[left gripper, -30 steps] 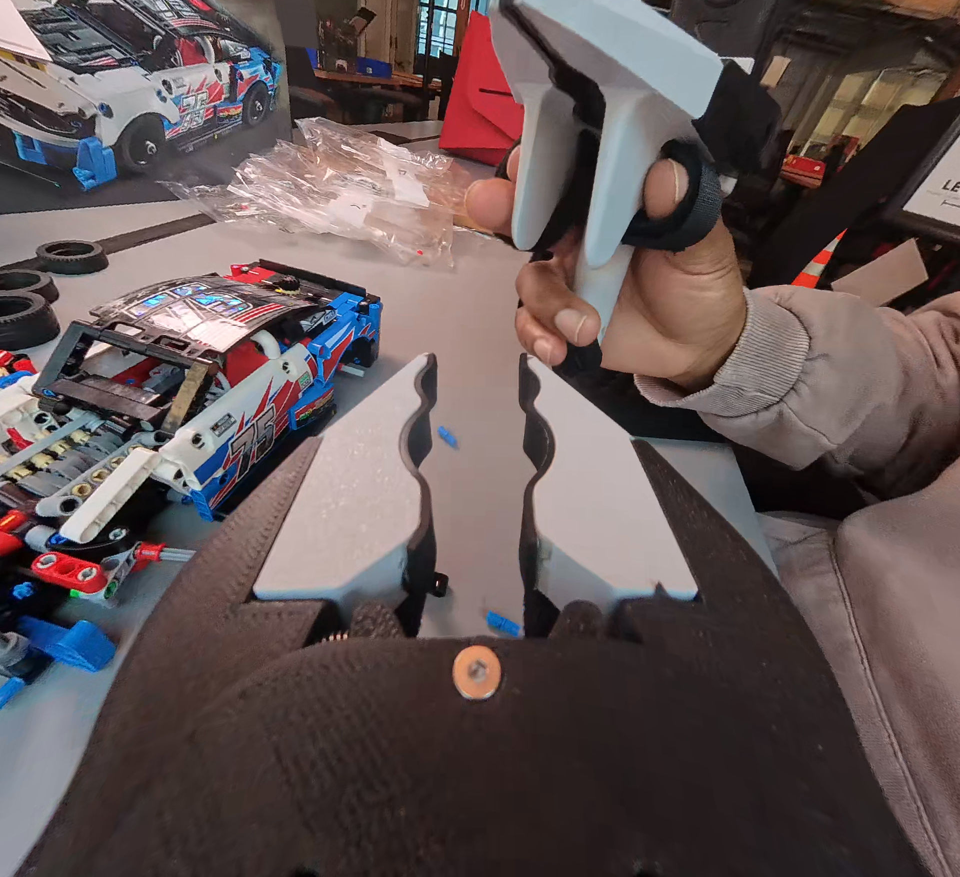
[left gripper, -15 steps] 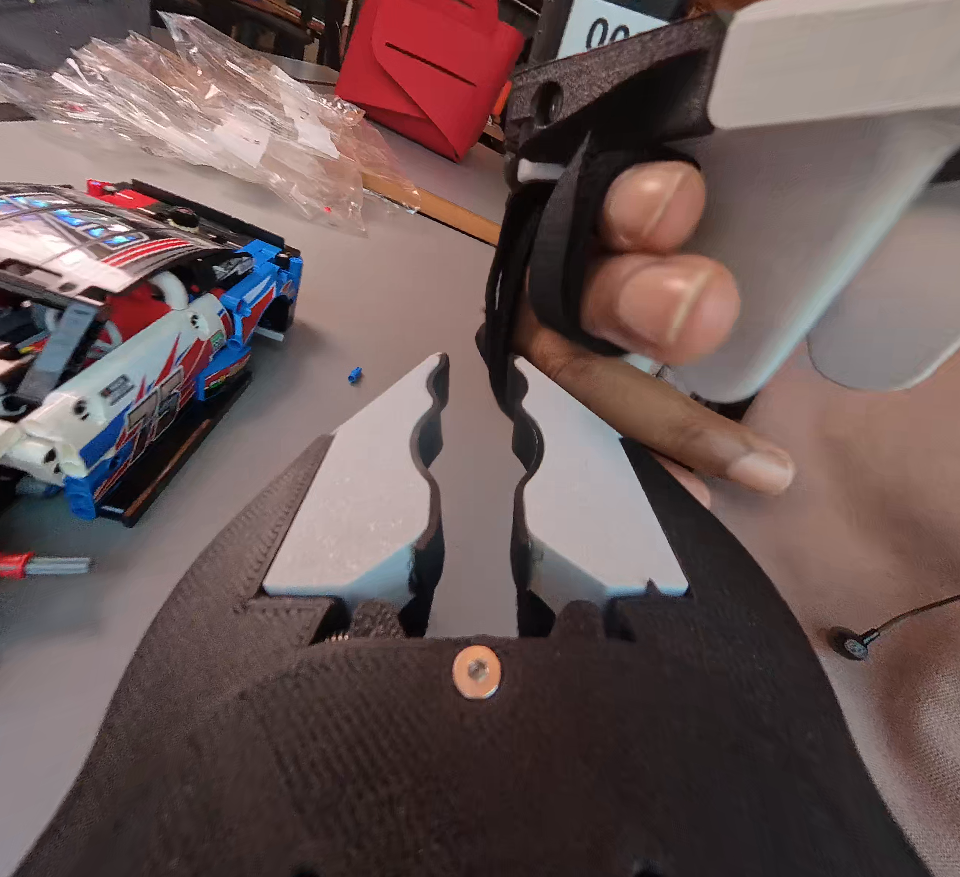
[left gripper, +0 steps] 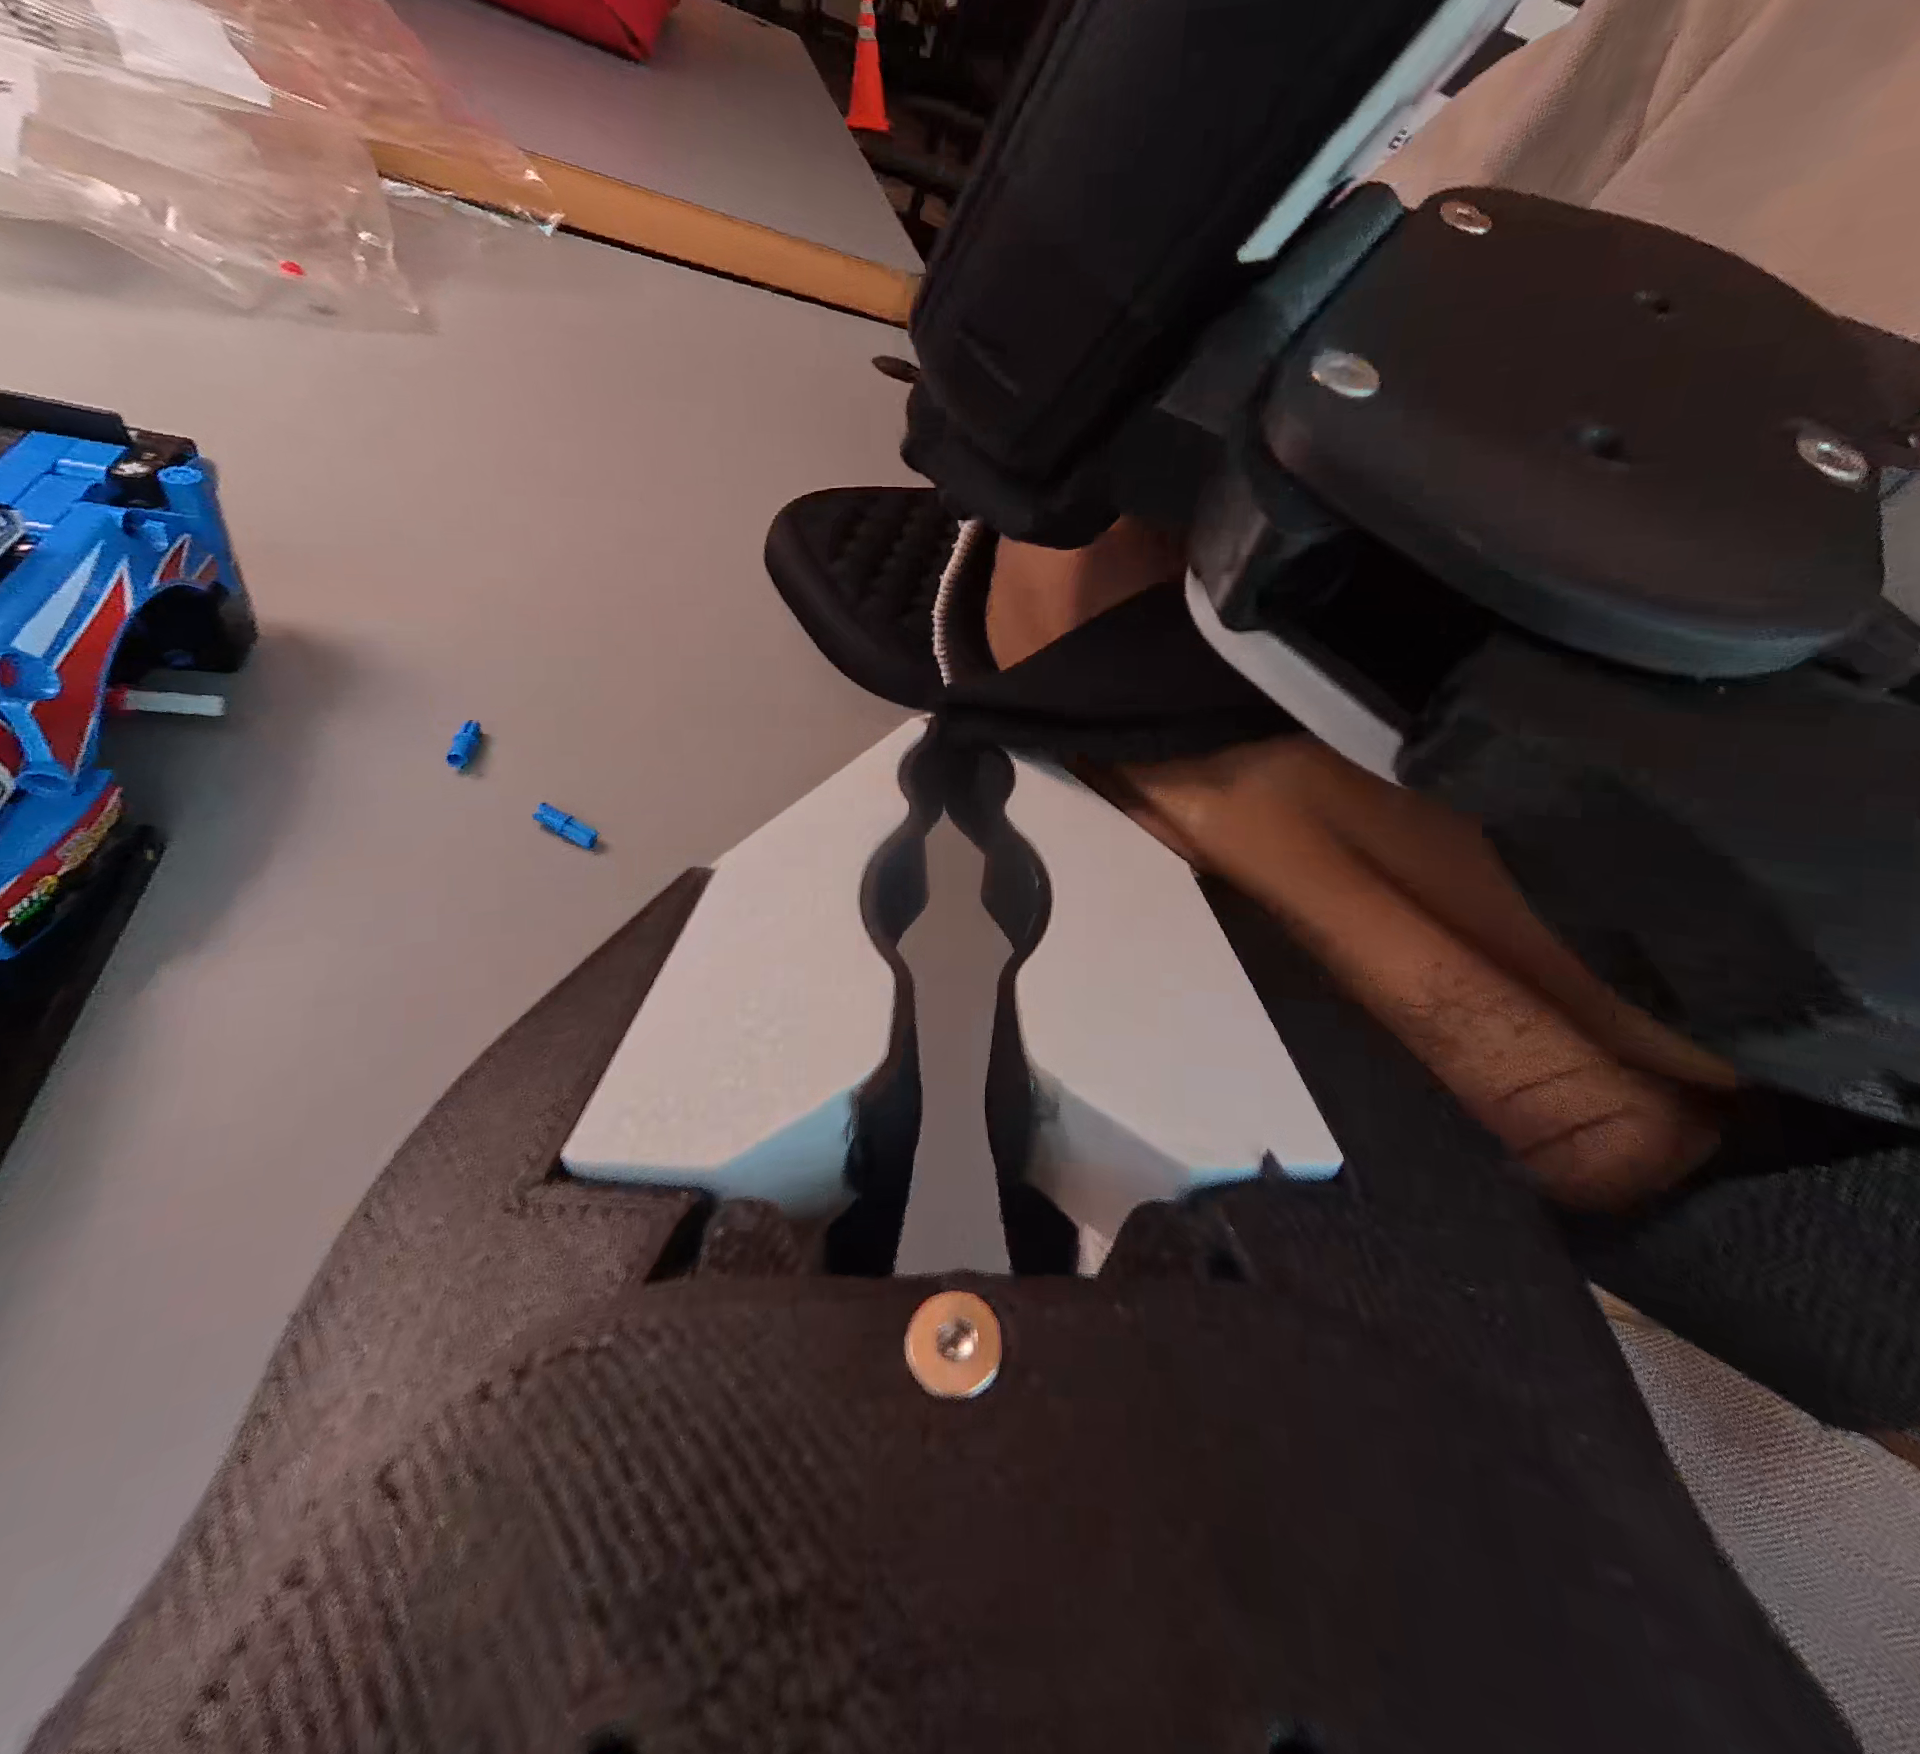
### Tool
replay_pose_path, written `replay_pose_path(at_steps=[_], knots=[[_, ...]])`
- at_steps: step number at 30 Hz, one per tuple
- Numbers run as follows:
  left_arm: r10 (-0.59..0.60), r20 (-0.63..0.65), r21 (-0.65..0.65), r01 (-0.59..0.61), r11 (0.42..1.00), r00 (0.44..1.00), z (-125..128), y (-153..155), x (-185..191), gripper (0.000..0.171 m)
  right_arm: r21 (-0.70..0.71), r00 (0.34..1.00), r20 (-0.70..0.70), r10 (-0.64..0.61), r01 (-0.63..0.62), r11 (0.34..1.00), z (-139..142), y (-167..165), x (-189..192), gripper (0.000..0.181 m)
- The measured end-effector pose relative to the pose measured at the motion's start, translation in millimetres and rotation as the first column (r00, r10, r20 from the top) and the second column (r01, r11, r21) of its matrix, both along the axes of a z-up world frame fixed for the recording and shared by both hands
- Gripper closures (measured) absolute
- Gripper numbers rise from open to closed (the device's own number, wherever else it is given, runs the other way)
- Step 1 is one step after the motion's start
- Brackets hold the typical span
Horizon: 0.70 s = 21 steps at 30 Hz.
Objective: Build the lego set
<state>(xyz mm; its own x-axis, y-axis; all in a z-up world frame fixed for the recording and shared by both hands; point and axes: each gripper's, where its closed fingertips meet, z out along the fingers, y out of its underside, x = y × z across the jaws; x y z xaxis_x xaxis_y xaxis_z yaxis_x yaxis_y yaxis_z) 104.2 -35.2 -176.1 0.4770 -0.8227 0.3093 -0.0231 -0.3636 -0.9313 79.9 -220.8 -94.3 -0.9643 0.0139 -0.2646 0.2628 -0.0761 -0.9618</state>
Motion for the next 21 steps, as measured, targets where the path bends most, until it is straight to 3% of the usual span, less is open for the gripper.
replay_pose_path(at_steps=[2, 3, 6, 9, 11, 12, 15, 16, 17, 19, 21], knots=[[-0.021, 0.000, -0.015, 0.021, 1.000, 1.000, 4.1, -0.4, 1.8, 0.171, 0.082, 1.000, 0.009, 0.009, -0.010, 0.997, -11.1, -8.5, 1.4, 0.165], [-0.044, -0.025, -0.013, 0.044, 0.999, 0.999, 1.7, -1.9, 4.0, 0.171, 0.107, 0.999, 0.045, -0.014, 0.009, 0.994, -17.9, -12.0, -2.5, 0.158], [-0.057, -0.041, -0.040, 0.055, 0.998, 0.998, -10.0, -5.1, 4.9, 0.171, 0.049, 0.984, 0.159, 0.078, -0.086, 0.995, -21.0, -13.1, 6.0, 0.168], [-0.071, -0.088, -0.039, 0.068, 0.997, 0.994, -15.5, -6.5, 6.0, 0.171, 0.130, 0.997, 0.036, 0.066, -0.070, 0.989, -41.6, -18.6, 11.1, 0.181], [-0.084, -0.091, -0.051, 0.080, 0.996, 0.992, -18.2, -7.7, 5.8, 0.171, 0.145, 0.998, 0.055, 0.021, -0.029, 0.989, -46.8, -20.7, 4.2, 0.181], [-0.085, -0.082, -0.054, 0.081, 0.995, 0.993, -18.6, -7.7, 4.9, 0.171, 0.140, 0.997, 0.080, -0.022, 0.011, 0.990, -45.5, -19.8, -3.8, 0.167], [-0.097, -0.089, -0.032, 0.095, 0.995, 0.991, -16.0, -11.1, 4.0, 0.171, 0.118, 0.990, 0.132, 0.047, -0.062, 0.991, -39.9, -21.1, 3.0, 0.143], [-0.112, -0.090, -0.039, 0.109, 0.993, 0.990, -15.4, -13.8, 4.7, 0.170, 0.129, 0.992, 0.123, 0.025, -0.041, 0.991, -40.9, -22.9, 1.1, 0.154], [-0.133, -0.080, -0.050, 0.129, 0.990, 0.988, -13.8, -17.2, 5.1, 0.168, 0.144, 0.995, 0.100, -0.015, 0.001, 0.990, -41.9, -24.3, -2.3, 0.181], [-0.130, -0.063, -0.036, 0.127, 0.991, 0.990, -5.8, -17.8, -0.7, 0.147, 0.163, 1.000, 0.010, -0.030, 0.028, 0.986, -34.6, -27.2, 3.3, 0.181], [-0.034, -0.043, 0.055, 0.036, 0.998, 0.999, 13.8, -10.0, -17.4, 0.131, 0.161, 0.984, -0.118, -0.130, 0.148, 0.976, -11.3, -15.5, -1.9, 0.181]])
